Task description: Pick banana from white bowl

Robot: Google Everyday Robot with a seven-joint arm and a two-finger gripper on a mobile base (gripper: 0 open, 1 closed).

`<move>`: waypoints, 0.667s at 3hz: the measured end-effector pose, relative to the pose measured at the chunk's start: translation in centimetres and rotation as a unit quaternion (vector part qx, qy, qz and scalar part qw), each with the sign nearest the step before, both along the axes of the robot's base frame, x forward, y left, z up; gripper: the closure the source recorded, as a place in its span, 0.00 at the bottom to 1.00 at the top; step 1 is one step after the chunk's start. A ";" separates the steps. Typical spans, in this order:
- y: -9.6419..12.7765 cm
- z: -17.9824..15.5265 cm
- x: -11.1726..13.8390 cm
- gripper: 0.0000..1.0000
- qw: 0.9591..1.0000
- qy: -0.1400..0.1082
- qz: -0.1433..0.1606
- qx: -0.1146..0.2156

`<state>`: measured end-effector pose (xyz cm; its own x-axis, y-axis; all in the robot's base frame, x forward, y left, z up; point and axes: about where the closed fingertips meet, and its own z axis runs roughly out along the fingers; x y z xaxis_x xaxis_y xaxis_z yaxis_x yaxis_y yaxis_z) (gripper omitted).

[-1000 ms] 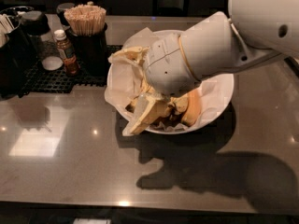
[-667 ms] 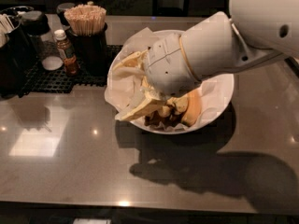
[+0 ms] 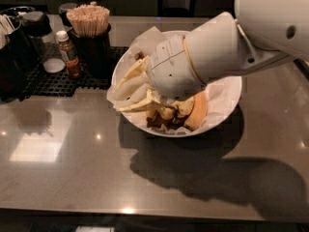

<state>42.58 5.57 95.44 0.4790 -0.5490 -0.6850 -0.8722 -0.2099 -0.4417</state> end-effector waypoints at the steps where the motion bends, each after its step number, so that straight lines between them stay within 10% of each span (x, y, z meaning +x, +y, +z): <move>1: 0.3 -0.1 -0.7 0.41 1.000 0.008 0.009 0.000; 2: 0.4 -1.1 -1.4 0.18 1.000 0.025 0.016 -0.001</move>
Offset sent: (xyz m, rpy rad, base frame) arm -0.0180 0.0032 -0.0266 -0.0012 0.1007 0.0428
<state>41.20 6.02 94.36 0.4616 -0.5362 -0.7066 -0.8859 -0.2385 -0.3978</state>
